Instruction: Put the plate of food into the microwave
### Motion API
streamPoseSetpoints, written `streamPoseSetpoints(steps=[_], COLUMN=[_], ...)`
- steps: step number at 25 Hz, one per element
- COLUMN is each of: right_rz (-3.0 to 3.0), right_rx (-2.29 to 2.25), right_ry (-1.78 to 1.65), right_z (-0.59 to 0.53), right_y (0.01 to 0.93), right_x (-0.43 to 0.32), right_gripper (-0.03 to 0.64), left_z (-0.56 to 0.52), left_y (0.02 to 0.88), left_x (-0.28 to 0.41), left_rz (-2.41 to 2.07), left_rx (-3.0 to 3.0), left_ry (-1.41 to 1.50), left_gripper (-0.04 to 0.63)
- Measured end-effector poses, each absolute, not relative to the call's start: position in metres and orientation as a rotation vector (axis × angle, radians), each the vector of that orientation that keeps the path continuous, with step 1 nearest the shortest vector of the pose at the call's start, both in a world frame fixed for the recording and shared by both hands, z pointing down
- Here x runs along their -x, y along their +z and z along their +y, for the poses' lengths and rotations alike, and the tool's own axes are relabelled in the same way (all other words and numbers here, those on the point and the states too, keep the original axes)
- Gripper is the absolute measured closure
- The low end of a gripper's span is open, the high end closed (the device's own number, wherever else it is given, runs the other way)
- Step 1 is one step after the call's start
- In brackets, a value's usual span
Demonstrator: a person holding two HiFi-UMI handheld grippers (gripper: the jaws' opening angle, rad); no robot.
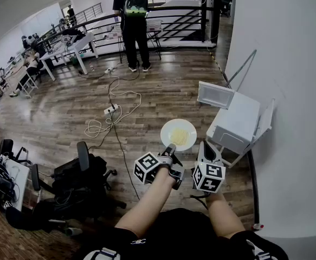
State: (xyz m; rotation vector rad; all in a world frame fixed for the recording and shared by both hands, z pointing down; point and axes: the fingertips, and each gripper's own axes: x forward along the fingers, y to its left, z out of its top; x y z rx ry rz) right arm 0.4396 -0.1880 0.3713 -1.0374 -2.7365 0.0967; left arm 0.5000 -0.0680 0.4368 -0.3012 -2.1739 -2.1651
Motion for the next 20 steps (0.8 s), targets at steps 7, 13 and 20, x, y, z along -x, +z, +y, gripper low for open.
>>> streamPoseSetpoints(steps=[7,13,20], right_rz=[-2.726,-2.730,-2.728], right_rx=[1.048,1.070,1.110], right_ry=[0.090,0.130,0.122], right_z=[-0.181,-0.167,-0.136], right_y=[0.371,0.367,0.368], right_x=[-0.446,-0.453,-0.466], right_gripper=[0.609,0.609,0.609], left_z=[-0.064,-0.052,-0.025], left_y=[0.433,0.430,0.432], left_x=[-0.505,-0.513,-0.526], left_rz=[-2.177,-2.172,-2.172], left_rx=[0.285,0.287,0.310], left_ry=[-2.185,-2.215,-2.244], left_gripper=[0.584,0.584,0.586])
